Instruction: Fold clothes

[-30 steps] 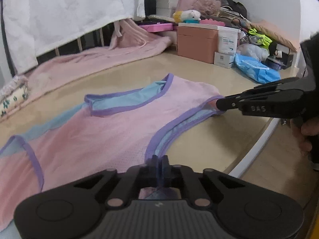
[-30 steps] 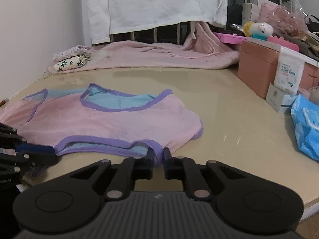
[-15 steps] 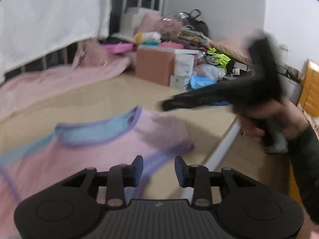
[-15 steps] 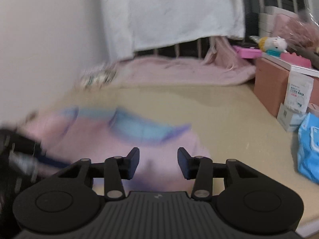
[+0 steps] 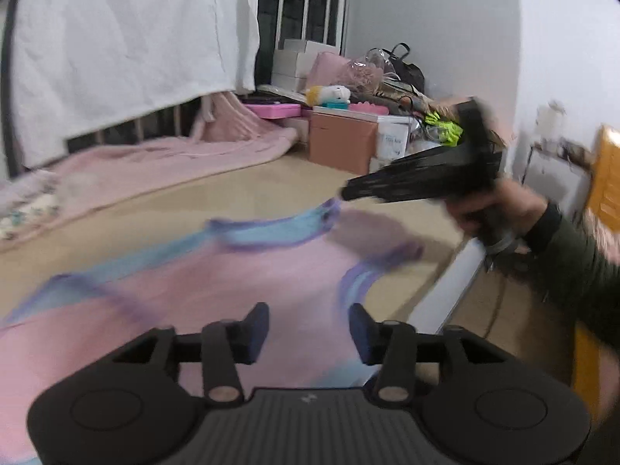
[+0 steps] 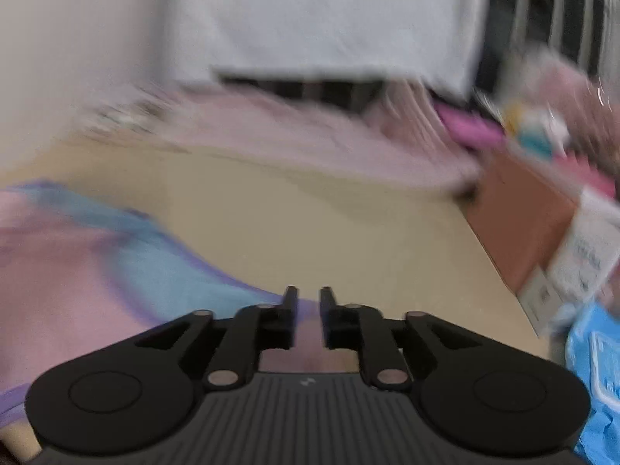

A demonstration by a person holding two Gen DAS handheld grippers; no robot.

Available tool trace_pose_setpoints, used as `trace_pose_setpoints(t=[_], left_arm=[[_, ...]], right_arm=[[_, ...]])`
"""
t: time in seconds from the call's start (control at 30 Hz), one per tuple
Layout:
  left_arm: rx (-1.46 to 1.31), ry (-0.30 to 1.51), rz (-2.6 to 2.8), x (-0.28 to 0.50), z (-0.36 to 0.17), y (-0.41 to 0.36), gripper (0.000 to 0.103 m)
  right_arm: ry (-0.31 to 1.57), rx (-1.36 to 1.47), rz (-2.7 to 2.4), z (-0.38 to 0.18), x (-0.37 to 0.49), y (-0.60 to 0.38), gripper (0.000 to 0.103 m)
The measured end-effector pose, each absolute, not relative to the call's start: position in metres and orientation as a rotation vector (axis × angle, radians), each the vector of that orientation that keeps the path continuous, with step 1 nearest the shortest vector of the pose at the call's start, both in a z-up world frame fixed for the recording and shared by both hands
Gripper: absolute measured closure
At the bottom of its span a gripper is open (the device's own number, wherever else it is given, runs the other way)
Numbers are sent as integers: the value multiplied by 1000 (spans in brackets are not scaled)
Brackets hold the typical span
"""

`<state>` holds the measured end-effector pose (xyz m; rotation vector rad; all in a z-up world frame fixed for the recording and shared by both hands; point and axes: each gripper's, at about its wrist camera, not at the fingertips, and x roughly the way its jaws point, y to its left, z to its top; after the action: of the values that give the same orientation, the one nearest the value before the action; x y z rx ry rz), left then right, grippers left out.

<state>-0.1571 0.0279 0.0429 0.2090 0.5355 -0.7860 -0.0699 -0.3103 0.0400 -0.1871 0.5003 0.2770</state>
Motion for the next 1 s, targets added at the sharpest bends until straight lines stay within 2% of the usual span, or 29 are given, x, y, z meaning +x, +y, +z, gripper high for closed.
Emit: trace_pose_setpoints(t=[0.03, 0.07, 0.1, 0.13, 0.2, 0.37, 0.4, 0.47, 0.5, 0.53, 0.6, 0.67, 0.83, 0.93, 0.97, 1.0], left_arm=[[227, 543, -778, -161, 41, 48, 57], [238, 562, -759, -162, 39, 58, 57], [259, 573, -736, -162, 35, 65, 57], [286, 562, -734, -163, 31, 69, 57], [321, 535, -751, -163, 22, 75, 57], [391, 537, -814, -160, 2, 84, 58], [425, 525, -817, -161, 0, 85, 58], [491, 497, -805, -163, -5, 85, 71], [519, 486, -800, -163, -6, 86, 78], [531, 490, -818, -162, -6, 87, 87], [509, 522, -837, -158, -1, 95, 101], [475, 556, -853, -153, 5, 102, 101], [331, 548, -923, -122, 31, 124, 101], [348, 555, -877, -82, 41, 122, 101], [373, 558, -835, -69, 41, 120, 100], [384, 574, -767, -56, 41, 119, 94]], right_arm=[[468, -181, 409, 40, -90, -301, 84], [439, -185, 533, 39, -109, -291, 74], [422, -219, 635, 34, -124, -276, 60], [403, -253, 737, 28, -138, -262, 54], [372, -325, 920, 17, -165, -234, 52], [391, -492, 1004, -4, -173, -203, 52], [393, -517, 1006, -7, -173, -200, 52], [390, -571, 997, -10, -173, -198, 56], [389, -599, 989, -11, -172, -197, 63], [384, -621, 977, -12, -171, -196, 66], [395, -609, 970, -9, -170, -199, 85], [438, -561, 995, -4, -167, -204, 99], [490, -419, 1064, 23, -135, -225, 99], [499, -335, 1045, 36, -96, -229, 99], [501, -320, 998, 38, -81, -226, 99], [504, -305, 951, 40, -66, -224, 98]])
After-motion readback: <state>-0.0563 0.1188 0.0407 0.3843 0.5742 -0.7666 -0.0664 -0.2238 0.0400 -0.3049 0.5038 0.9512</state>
